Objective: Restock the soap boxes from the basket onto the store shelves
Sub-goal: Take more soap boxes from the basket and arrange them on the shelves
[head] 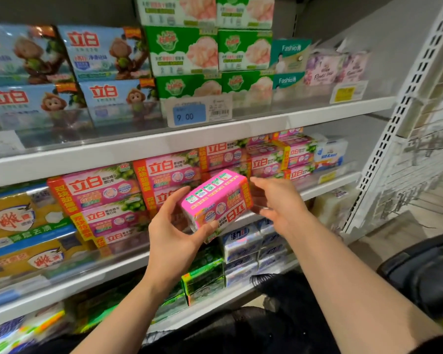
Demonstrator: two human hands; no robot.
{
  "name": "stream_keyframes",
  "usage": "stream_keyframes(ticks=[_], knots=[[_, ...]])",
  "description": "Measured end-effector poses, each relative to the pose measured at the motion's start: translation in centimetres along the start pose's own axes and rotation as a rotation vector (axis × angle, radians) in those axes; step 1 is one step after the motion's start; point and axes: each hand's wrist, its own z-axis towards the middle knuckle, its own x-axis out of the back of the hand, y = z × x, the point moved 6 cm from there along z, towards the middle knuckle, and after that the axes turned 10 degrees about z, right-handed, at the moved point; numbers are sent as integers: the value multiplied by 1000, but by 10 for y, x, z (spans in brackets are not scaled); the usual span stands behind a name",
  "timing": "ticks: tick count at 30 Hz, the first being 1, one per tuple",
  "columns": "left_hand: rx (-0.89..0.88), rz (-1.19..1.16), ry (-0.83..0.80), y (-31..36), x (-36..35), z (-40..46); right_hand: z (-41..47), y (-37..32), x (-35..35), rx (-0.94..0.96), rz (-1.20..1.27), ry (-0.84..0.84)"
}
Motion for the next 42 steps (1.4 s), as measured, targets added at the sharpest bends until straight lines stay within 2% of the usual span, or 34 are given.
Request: stream_keyframes(ticks=[5,8,13,16,19,21,24,29,32,35,37,42], knots=[[-122,51,0,48,-50,16,-9,0,27,-126,271,1],[-161,64,-29,70,-84,32,-4,-7,40,-87,350,-2],[-248,117,-106,87,-135,46,22,-13,66,-26,528,173],[-287,138,-189,83,-157,53,45,-15,79,8,585,217],[-358,339,-184,64,-169,56,65,-28,88,67,634,253],[-501,549,-124,52,-170,56,79,-41,95,124,648,288],[-729,864,-90,40,-171,58,96,-51,101,157,638,356],[-835,1126,-99,21,-174,67,116,-64,92,193,662,396],[-833,1217,-104,10,-174,71,127,-67,81,234,611,398],[-838,1280,-129,2,-178,73,140,-68,80,344,344,478],[-840,1294,-139,-2,-180,74,149,-65,78,374,221,469],[-879,1298,-86,-3,-182,72,157,-53,81,381,144,507]])
